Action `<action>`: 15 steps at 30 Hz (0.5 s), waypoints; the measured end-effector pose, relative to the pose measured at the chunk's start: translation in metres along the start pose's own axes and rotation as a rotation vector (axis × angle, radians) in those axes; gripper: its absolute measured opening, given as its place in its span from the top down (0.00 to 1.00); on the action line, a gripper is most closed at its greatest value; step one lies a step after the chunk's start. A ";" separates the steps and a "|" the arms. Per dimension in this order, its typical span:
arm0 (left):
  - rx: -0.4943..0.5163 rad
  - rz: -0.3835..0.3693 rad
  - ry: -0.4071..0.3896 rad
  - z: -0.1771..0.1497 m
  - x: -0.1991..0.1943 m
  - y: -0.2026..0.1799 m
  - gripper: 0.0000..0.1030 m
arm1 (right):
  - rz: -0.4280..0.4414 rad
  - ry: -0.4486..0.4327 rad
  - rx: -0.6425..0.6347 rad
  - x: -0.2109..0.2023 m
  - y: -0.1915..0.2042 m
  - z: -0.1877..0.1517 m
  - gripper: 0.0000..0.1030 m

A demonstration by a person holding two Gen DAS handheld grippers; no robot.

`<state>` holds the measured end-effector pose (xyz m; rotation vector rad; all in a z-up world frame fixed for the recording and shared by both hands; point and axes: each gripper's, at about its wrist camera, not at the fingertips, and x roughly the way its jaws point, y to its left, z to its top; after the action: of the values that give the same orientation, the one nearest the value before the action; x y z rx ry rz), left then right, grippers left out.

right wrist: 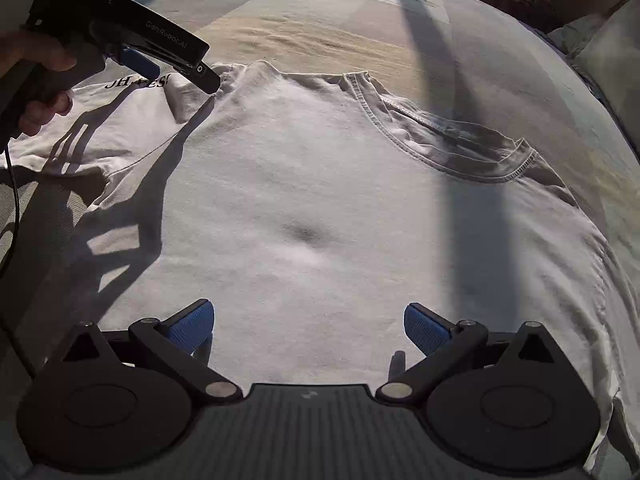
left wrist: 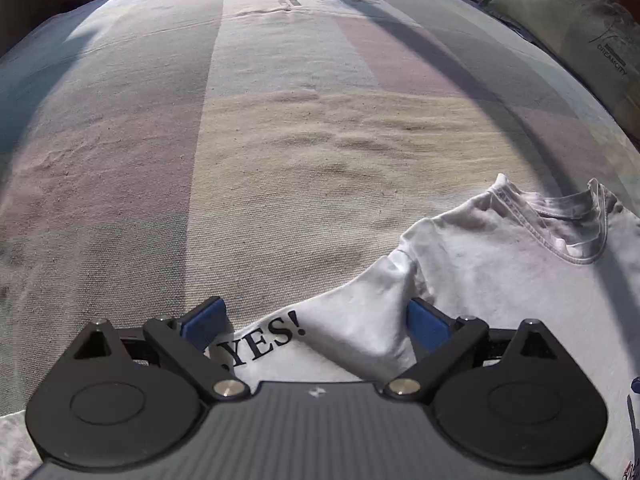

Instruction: Fold clothes

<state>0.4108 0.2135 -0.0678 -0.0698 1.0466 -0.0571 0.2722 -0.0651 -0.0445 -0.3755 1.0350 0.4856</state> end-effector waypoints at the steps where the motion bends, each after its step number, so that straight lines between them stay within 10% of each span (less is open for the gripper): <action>1: -0.004 -0.023 -0.011 0.002 -0.006 0.001 0.07 | -0.007 0.005 0.010 0.001 -0.005 -0.004 0.00; 8: 0.050 -0.311 0.030 0.009 -0.017 -0.041 0.06 | -0.017 -0.012 0.074 0.003 -0.012 -0.013 0.00; 15: 0.048 -0.182 0.010 0.009 0.017 -0.048 0.06 | -0.023 -0.035 0.137 0.006 -0.017 -0.019 0.00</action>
<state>0.4261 0.1643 -0.0743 -0.1213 1.0463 -0.2479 0.2702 -0.0878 -0.0577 -0.2558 1.0226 0.3974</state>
